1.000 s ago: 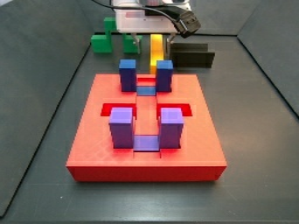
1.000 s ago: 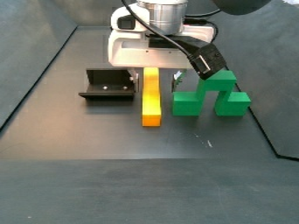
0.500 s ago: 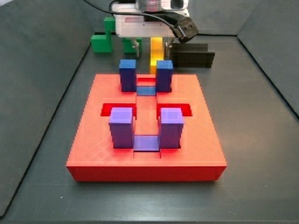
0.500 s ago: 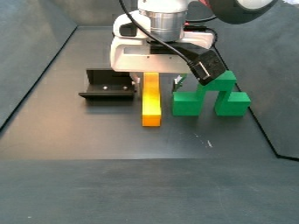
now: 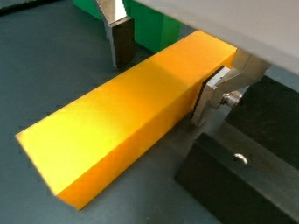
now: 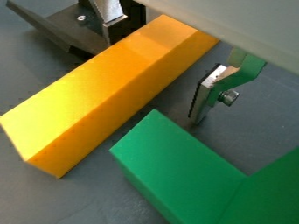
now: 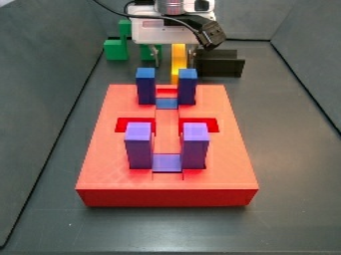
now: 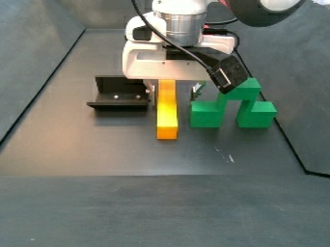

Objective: Pick up the yellow object. Move up. Move to above the board. Insert the yellow object.
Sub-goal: Pick up the yellow object.

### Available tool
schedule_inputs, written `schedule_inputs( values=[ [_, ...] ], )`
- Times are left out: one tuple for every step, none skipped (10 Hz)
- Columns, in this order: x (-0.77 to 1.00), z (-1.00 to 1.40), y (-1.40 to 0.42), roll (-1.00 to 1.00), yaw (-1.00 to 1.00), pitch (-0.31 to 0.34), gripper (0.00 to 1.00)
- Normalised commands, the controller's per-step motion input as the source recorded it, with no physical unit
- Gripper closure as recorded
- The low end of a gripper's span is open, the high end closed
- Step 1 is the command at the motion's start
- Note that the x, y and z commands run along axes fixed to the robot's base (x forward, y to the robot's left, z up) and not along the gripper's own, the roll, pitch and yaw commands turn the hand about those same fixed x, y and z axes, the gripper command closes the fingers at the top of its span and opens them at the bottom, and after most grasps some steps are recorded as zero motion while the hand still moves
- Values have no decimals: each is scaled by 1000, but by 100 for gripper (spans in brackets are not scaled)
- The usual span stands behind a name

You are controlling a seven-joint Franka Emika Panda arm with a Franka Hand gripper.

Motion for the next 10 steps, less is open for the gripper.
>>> schedule_inputs(
  values=[
    [0,0,0,0,0,0,0],
    [0,0,0,0,0,0,100],
    [0,0,0,0,0,0,100],
    [0,0,0,0,0,0,100],
    [0,0,0,0,0,0,100],
    [0,0,0,0,0,0,100],
    [0,0,0,0,0,0,100],
    [0,0,0,0,0,0,100],
    [0,0,0,0,0,0,100],
    [0,0,0,0,0,0,100]
  ],
)
